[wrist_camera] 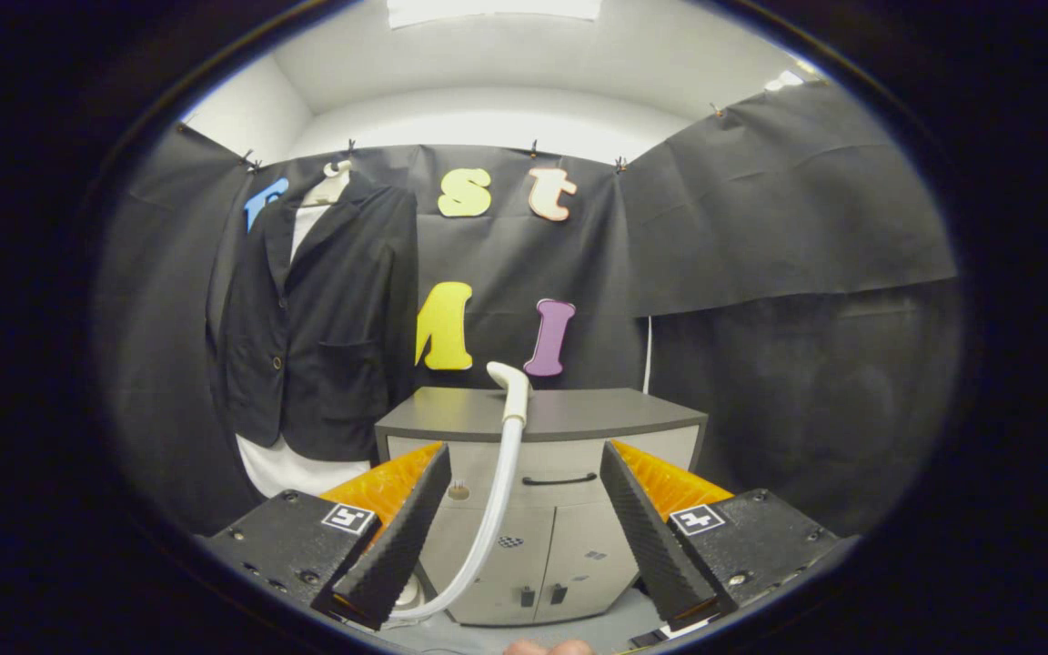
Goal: Iron the clothes twice with a garment steamer, once on the left side and once on the right side.
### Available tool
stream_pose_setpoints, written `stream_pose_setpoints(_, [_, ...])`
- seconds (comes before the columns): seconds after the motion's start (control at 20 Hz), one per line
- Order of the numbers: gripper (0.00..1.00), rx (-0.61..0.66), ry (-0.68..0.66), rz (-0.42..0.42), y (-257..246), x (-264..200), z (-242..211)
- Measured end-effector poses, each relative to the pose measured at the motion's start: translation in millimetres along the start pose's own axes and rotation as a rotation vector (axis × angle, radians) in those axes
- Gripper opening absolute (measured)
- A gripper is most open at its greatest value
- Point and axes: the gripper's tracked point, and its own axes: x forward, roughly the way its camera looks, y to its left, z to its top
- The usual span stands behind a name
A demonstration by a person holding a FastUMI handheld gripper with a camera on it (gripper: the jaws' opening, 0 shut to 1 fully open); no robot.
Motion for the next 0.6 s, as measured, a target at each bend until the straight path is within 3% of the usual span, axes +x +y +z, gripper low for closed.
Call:
stream_pose_setpoints(0.3, [1.0, 0.025, 0.1, -0.01, 16.8, 25.0, 7.0])
stream_pose_setpoints(0.6, [1.0, -0.024, 0.146, 0.017, 31.4, 95.6, 37.1])
